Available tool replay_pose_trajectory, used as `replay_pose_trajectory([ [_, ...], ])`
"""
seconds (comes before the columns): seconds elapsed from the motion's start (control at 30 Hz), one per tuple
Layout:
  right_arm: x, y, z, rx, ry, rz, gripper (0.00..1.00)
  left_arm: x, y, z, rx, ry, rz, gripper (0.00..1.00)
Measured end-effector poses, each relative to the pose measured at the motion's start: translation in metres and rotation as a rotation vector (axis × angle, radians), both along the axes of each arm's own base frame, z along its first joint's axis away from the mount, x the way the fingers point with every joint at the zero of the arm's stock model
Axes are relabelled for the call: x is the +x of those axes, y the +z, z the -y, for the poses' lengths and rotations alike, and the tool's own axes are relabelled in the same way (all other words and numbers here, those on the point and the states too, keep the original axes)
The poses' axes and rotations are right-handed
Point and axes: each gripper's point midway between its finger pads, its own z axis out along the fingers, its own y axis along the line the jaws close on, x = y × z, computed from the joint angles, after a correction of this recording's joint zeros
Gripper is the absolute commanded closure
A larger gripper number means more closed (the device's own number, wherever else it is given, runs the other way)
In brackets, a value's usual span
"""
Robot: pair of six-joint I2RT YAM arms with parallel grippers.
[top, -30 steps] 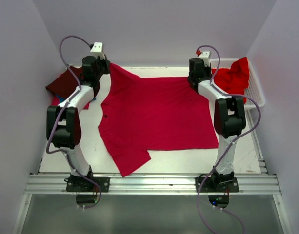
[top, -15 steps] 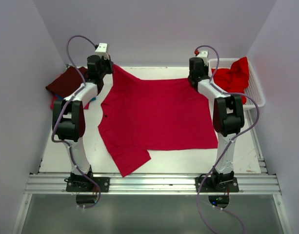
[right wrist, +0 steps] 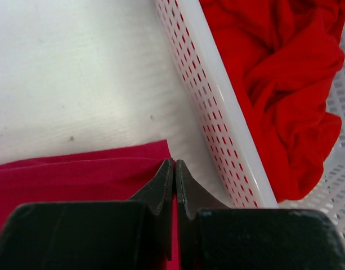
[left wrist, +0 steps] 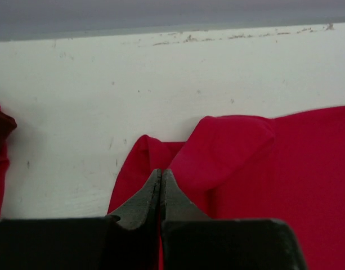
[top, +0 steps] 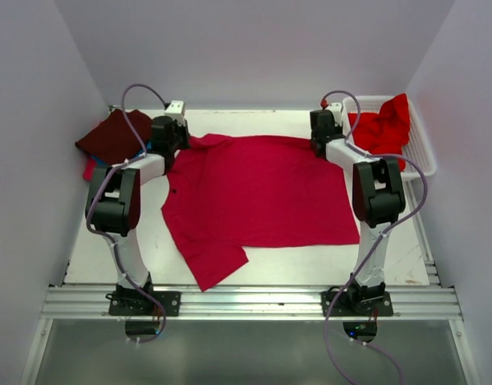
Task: Fold and stack the t-shirts
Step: Fold the tshirt
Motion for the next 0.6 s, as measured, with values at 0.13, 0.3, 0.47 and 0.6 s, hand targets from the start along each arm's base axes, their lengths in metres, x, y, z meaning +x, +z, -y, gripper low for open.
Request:
replay_pose_trajectory([
  [0.13,-0.02,-0.006,0.002,0.014,-0.017,-0.031,1.0,-0.018,-0.011,0.002,0.005,0.006,-0.033,1.0],
  [0.3,-0.038,-0.009,0.005,0.03,-0.04,-0.05,1.0,-0.035,-0.004,0.0,0.014,0.023,-0.026,1.0],
  [0.47,-0.056,-0.023,0.008,0.032,-0.056,-0.091,1.0,-0.047,0.001,-0.008,0.023,0.052,-0.011,1.0],
  [0.6,-0.068,-0.036,0.01,0.035,-0.066,-0.131,1.0,-0.059,-0.003,-0.014,0.031,0.076,-0.024,1.0],
])
